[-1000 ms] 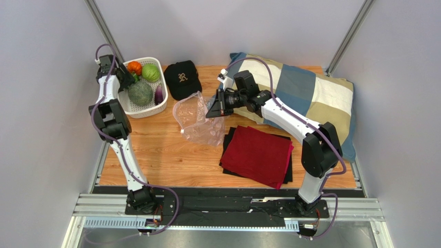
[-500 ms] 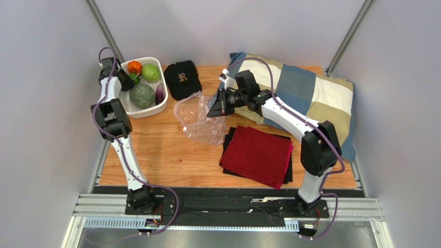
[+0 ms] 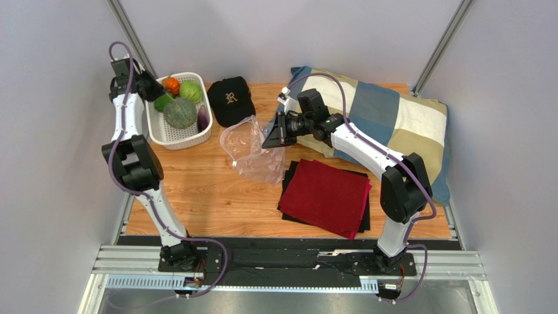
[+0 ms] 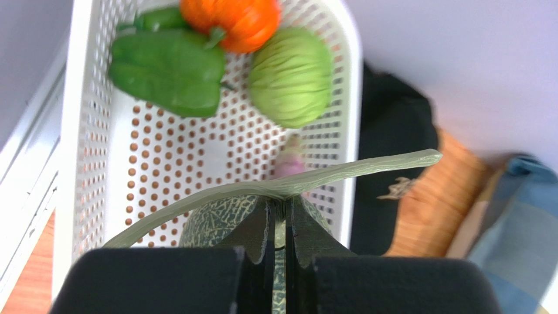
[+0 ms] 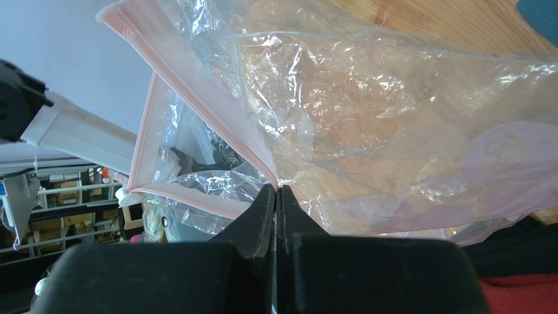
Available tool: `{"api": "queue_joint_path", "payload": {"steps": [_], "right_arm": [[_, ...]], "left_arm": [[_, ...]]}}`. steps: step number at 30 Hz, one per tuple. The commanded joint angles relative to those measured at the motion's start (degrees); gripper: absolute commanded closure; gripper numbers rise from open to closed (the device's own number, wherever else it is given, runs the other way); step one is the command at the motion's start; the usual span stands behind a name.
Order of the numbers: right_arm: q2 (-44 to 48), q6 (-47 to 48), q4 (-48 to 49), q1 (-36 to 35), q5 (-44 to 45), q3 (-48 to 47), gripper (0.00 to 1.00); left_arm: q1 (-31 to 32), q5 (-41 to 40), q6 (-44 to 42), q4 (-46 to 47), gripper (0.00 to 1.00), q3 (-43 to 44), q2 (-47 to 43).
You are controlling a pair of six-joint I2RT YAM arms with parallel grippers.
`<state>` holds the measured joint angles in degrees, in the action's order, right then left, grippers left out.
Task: Place the food in the zip-top bag and seal the zipper
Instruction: Pick up the fake fruit from the bin, then place the fake fruit in the zipper food storage bag.
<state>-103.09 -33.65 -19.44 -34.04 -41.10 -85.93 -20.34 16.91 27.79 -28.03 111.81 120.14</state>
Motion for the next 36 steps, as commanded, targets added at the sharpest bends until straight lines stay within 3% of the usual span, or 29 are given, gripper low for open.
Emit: {"api": "queue_joint_path", "payload": {"steps": [1, 15, 21, 28, 30, 36], "right_arm": [[1.31, -1.51, 2.21, 0.29, -0.82, -0.29, 1.0], [1.58, -6.95, 5.9, -0.5, -2.75, -0.47, 1.0], [1.66, -9.76, 7.48, -1.03, -3.89, -0.91, 1.0], [1.66, -12.14, 9.25, -0.94, -4.43, -1.08, 1.0], [1.66, -12.32, 9.33, -0.94, -4.69, -0.82, 1.0], [2.28, -13.55, 9.95, 0.11, -5.48, 0.76, 1.0]], "left_arm": [[-0.23, 2.6, -2.38, 3.95, 1.0, -2.03, -9.21], [3.72, 11.13, -4.41, -1.4, 1.0, -5.99, -27.91], [10.92, 12.62, -4.59, -2.99, 1.0, -5.82, -36.45], [20.16, 15.52, -2.4, -6.77, 1.0, -1.15, -38.75], [24.27, 16.75, -0.99, -7.12, 1.0, -2.12, -38.92], [28.42, 17.98, 1.47, -5.64, 1.0, -10.98, -38.84]]}}
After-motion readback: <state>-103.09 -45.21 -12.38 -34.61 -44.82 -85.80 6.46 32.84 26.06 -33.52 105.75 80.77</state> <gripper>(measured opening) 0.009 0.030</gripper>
